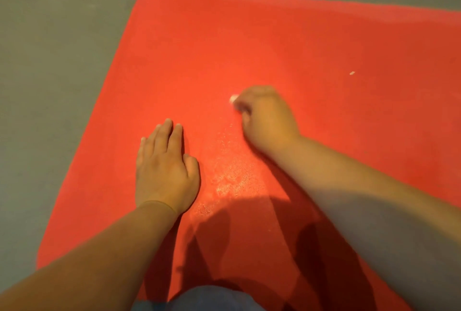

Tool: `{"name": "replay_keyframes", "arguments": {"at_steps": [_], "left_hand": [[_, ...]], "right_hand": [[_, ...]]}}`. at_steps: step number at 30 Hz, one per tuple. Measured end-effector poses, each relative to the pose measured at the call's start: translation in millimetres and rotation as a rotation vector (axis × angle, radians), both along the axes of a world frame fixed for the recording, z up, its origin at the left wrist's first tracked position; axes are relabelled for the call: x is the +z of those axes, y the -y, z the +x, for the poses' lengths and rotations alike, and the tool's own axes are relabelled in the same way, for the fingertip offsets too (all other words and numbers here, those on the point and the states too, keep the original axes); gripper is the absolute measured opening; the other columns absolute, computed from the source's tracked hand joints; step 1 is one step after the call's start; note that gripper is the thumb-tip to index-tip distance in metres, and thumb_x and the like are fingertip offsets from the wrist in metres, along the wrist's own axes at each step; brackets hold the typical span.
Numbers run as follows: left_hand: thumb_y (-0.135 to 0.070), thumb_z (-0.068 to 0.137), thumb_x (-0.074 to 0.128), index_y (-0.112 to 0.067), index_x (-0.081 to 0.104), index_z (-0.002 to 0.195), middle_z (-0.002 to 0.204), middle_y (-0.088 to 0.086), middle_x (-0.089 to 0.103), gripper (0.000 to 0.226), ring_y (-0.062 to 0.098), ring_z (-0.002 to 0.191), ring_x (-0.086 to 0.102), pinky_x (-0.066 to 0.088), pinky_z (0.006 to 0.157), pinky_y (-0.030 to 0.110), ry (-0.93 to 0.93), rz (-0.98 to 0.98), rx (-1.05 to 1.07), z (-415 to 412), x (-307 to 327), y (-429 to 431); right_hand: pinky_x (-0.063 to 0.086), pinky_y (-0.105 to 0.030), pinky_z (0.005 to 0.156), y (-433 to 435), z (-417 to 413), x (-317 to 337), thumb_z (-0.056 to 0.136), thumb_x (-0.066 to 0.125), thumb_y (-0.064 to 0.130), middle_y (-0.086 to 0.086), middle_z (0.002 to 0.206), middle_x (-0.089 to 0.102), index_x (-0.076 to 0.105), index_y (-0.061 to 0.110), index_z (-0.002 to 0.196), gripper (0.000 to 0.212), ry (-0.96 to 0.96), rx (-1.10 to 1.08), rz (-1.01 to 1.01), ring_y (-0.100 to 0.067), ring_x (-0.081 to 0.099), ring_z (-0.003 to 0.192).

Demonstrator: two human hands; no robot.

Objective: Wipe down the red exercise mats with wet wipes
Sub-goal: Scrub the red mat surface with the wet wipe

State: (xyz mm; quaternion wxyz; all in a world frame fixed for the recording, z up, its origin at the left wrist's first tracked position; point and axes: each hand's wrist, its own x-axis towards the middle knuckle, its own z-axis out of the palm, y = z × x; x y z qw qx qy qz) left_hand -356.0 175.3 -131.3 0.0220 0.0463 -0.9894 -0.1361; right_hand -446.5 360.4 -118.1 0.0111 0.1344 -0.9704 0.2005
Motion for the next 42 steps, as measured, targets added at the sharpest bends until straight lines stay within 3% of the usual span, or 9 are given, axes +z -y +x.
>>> {"name": "replay_keyframes", "arguments": {"at_steps": [4,8,11,13,18,24,30,36,42], "left_hand": [[-0.031,0.079,0.037,-0.007,0.048,0.135,0.145,0.014,0.041,0.063,0.034,0.130,0.037,0.025,0.112,0.047,0.030,-0.101,-0.024,-0.1,1.8,-1.4],[-0.034,0.080,0.037,-0.007,0.059,0.100,0.105,0.019,0.054,0.041,0.037,0.091,0.047,0.039,0.076,0.045,0.043,-0.287,-0.122,-33.4,12.8,5.0],[-0.025,0.084,0.043,-0.005,0.058,0.113,0.130,0.020,0.049,0.038,0.038,0.117,0.044,0.036,0.100,0.047,0.032,-0.170,-0.187,-75.2,10.6,10.1],[-0.025,0.083,0.045,-0.006,0.046,0.133,0.152,0.017,0.030,0.054,0.031,0.141,0.025,0.016,0.117,0.044,0.064,-0.063,-0.235,-89.0,1.3,8.7],[-0.043,0.081,0.032,-0.016,0.033,0.147,0.156,0.011,0.025,0.071,0.024,0.145,0.020,0.012,0.119,0.042,-0.007,-0.039,-0.239,-94.2,-8.9,14.5],[-0.040,0.084,0.031,-0.018,0.032,0.148,0.158,0.007,0.021,0.068,0.020,0.146,0.015,0.008,0.120,0.038,0.000,-0.017,-0.234,-94.6,-7.8,12.4],[-0.035,0.084,0.031,-0.016,0.037,0.146,0.156,0.007,0.025,0.065,0.020,0.146,0.018,0.009,0.120,0.037,-0.012,0.029,-0.215,-94.8,-5.7,11.6],[-0.035,0.082,0.033,-0.016,0.042,0.143,0.154,0.008,0.031,0.064,0.024,0.143,0.024,0.016,0.118,0.042,-0.023,0.017,-0.196,-97.2,-3.5,9.5],[-0.032,0.081,0.035,-0.015,0.047,0.139,0.151,0.011,0.036,0.061,0.027,0.140,0.029,0.023,0.115,0.045,-0.042,0.014,-0.188,-98.2,-3.8,9.3]], "right_hand": [[0.048,-0.034,0.085,8.9,63.3,8.6,0.087,0.055,0.012,0.000,0.105,0.068,0.072,0.016,0.101,0.023,0.053,0.480,-0.056,-0.025,0.058,0.098],[0.042,-0.033,0.091,-36.6,-2.5,6.9,0.088,0.050,0.009,-0.003,0.111,0.065,0.070,0.018,0.106,0.028,0.051,0.114,0.148,-0.026,0.053,0.106],[0.042,-0.030,0.091,-33.8,-19.9,4.4,0.086,0.049,0.004,-0.005,0.112,0.064,0.069,0.014,0.107,0.032,0.042,-0.207,0.071,-0.027,0.053,0.107],[0.041,-0.031,0.093,-4.0,10.2,-0.5,0.084,0.051,0.007,-0.002,0.112,0.064,0.068,0.016,0.108,0.031,0.024,-0.026,0.020,-0.026,0.052,0.105],[0.038,-0.030,0.085,-1.0,35.1,2.7,0.085,0.063,0.018,-0.006,0.098,0.070,0.074,0.011,0.092,0.015,0.012,0.364,-0.065,-0.028,0.060,0.093],[0.036,-0.030,0.089,-16.3,-46.4,2.0,0.090,0.053,0.013,-0.006,0.110,0.066,0.062,0.017,0.117,0.029,-0.068,-0.254,-0.052,-0.026,0.056,0.105],[0.041,-0.031,0.090,12.8,10.3,0.7,0.088,0.056,0.014,0.005,0.107,0.069,0.068,0.025,0.106,0.024,0.042,0.219,-0.116,-0.019,0.055,0.102],[0.036,-0.032,0.085,-45.7,-81.1,-2.2,0.092,0.048,0.016,-0.013,0.111,0.064,0.069,0.016,0.110,0.028,-0.056,-0.414,0.059,-0.030,0.056,0.104],[0.042,-0.032,0.086,16.8,12.7,-4.3,0.089,0.057,0.011,-0.003,0.103,0.064,0.072,0.017,0.103,0.021,-0.006,0.277,-0.104,-0.024,0.054,0.097]]}}
